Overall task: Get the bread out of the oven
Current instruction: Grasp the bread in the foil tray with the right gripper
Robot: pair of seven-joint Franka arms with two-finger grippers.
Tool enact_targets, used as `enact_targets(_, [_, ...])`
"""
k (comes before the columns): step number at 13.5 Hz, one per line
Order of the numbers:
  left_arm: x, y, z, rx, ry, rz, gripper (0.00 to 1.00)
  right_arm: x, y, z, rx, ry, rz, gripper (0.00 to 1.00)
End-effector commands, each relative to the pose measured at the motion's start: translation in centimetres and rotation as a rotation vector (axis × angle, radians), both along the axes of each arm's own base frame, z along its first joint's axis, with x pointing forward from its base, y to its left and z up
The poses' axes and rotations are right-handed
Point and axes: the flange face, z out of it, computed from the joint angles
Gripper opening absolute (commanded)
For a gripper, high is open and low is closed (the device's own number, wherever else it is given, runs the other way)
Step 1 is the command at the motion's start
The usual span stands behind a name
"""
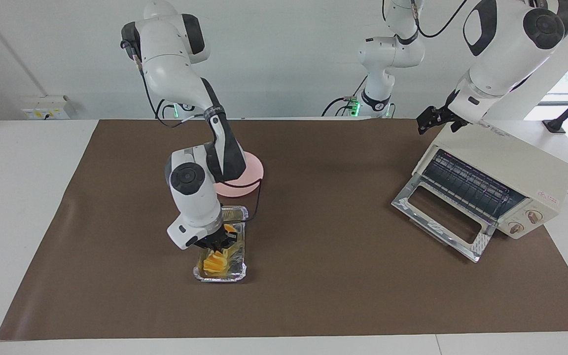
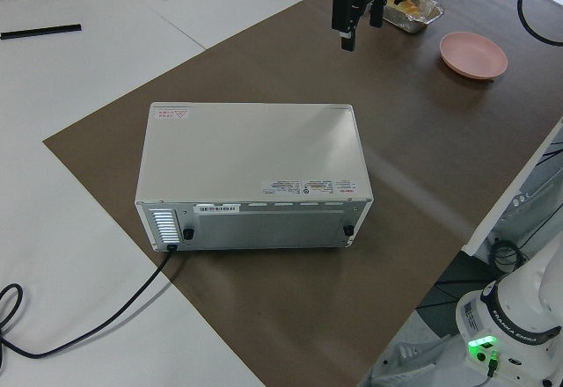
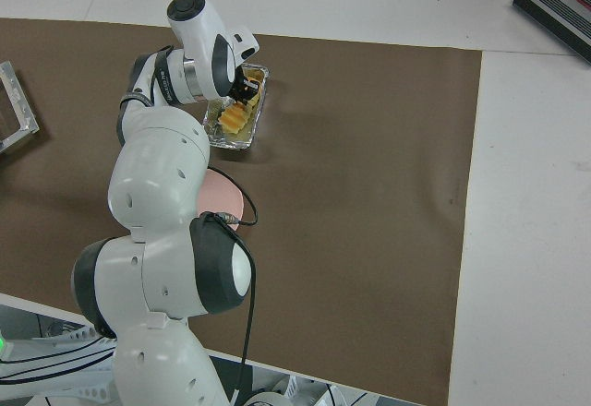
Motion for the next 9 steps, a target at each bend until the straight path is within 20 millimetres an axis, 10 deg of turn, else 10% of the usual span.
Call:
enact_targets(1, [-0.5,0.3,0.3,0.013,-0.02,-0.002,1.0,0.5,-0.7,2.7,0.026,0.018,-0.04,0.0])
enact_targets(9, [-0.5,0.3,0.3,0.013,-0.02,-0.002,1.0,-4.5,-0.1,12.0,0.054,0.055,-0.03,0.0])
